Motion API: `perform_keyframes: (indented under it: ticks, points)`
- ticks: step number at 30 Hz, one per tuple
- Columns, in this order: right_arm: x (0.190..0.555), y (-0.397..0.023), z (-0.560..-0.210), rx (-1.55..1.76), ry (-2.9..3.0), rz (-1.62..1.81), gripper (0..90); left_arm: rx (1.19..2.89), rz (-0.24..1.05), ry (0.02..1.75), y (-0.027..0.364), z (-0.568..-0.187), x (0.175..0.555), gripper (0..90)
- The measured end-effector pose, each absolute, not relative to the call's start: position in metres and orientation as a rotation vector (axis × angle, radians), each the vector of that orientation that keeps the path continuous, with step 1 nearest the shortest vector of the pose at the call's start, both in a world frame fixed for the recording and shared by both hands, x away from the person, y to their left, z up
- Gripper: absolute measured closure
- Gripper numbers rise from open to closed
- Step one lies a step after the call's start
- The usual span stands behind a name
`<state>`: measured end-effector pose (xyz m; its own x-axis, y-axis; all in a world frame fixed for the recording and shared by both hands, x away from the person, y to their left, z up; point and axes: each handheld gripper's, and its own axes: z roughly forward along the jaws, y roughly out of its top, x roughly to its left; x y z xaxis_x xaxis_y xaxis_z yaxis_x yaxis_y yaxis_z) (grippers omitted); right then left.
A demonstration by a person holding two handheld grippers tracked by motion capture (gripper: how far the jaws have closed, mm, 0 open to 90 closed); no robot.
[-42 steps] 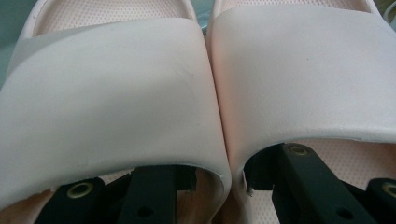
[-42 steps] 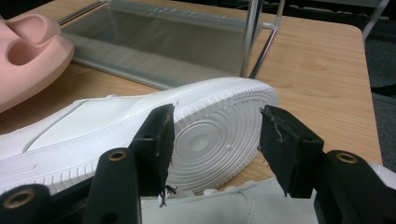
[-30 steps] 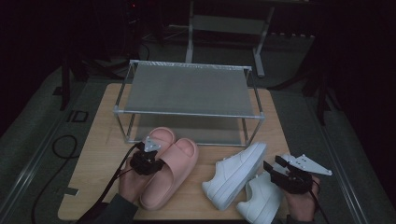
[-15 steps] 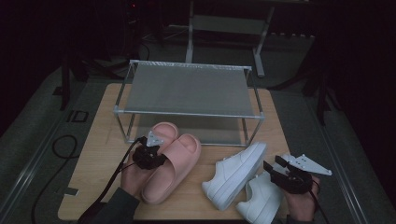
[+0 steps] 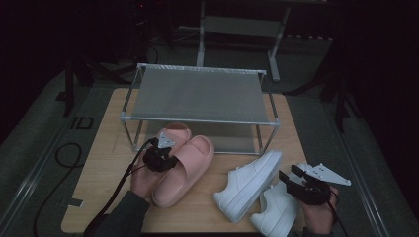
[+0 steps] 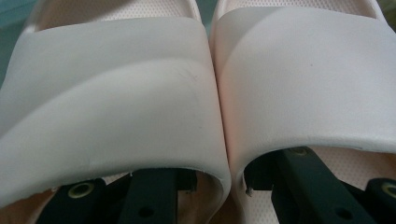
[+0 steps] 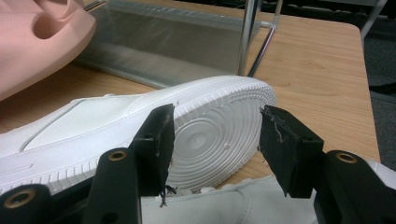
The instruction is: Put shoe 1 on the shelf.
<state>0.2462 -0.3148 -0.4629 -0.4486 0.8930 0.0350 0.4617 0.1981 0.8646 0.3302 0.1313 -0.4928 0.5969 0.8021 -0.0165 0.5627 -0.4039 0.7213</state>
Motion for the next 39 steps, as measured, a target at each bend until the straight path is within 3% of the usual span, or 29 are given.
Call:
perform_keyframes:
  ticks: [39]
  points:
    - [0.247, -0.314, -0.464, 1.253, 2.001, 1.178, 44.6, 2.11, 0.501, 1.083, 0.108, -0.513, 0.375, 69.6]
